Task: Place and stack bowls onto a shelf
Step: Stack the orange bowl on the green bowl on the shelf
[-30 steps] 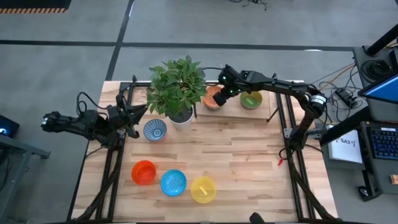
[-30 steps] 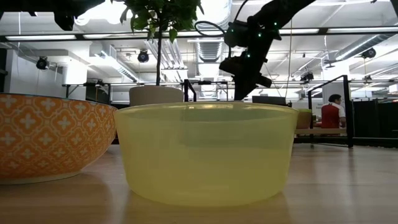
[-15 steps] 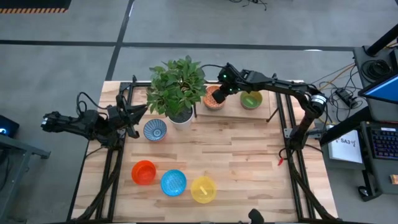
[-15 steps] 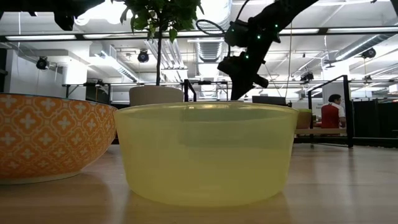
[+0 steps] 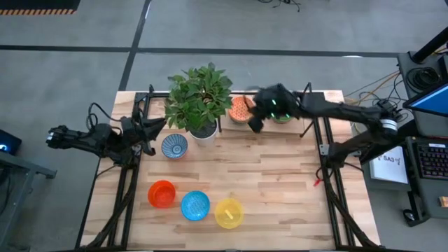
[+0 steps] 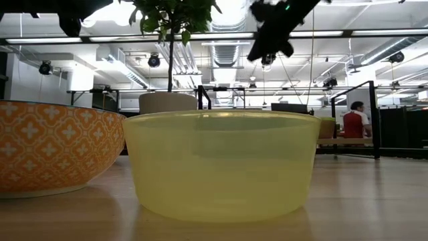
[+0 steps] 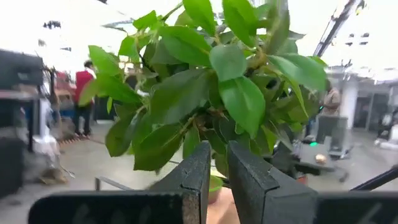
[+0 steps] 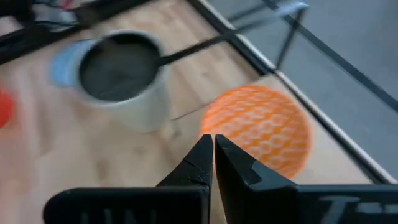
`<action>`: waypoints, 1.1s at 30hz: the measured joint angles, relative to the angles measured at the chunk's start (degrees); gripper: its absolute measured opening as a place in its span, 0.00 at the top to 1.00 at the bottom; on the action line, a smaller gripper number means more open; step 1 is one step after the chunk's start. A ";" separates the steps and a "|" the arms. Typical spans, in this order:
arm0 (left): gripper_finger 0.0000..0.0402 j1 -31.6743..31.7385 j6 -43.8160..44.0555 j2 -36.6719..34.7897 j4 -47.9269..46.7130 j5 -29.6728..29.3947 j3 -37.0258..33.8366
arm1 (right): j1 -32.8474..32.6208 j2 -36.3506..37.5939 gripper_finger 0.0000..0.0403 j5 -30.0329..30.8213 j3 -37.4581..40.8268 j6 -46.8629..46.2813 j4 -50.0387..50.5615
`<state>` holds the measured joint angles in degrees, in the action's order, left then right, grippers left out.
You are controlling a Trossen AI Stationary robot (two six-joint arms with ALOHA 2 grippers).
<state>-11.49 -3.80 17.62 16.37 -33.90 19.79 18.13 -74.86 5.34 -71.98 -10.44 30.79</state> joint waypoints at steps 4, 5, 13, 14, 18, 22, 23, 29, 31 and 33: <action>0.91 -0.09 10.70 0.23 -6.26 3.61 0.11 | -8.78 6.06 0.98 5.73 5.75 -2.50 -0.37; 0.91 -0.09 13.76 0.42 -7.84 4.81 0.11 | -10.82 7.36 0.98 7.17 7.32 -3.43 -0.66; 0.91 -0.09 35.06 1.25 -13.51 15.69 0.09 | -22.87 15.51 0.98 9.73 20.26 -8.66 -8.73; 0.91 -0.11 36.85 1.51 -13.30 17.06 0.09 | -23.91 16.07 0.98 9.73 21.76 -8.77 -10.08; 0.91 -0.11 43.57 3.73 -13.34 21.19 0.09 | -27.65 17.58 0.98 9.75 27.61 -9.10 -15.63; 0.91 -0.93 52.58 8.82 -13.79 28.92 0.09 | -31.04 17.76 0.98 9.74 32.29 -9.96 -21.08; 0.91 -1.36 56.21 10.42 -14.04 30.84 0.06 | -31.71 17.73 0.98 9.73 33.17 -10.13 -22.32; 0.91 -6.82 77.95 21.82 -14.46 42.18 0.08 | -33.79 17.38 0.98 9.75 35.82 -10.59 -25.72; 0.91 -10.32 83.57 26.26 -15.04 44.23 1.14 | -33.79 17.40 0.98 9.75 35.82 -10.55 -25.76; 0.91 -14.12 86.95 30.63 -17.26 45.74 3.86 | -33.78 17.41 0.98 9.75 35.82 -9.86 -25.66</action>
<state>-25.60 83.15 48.24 -0.89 11.84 23.65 -15.65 -57.45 15.10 -36.16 -20.30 5.13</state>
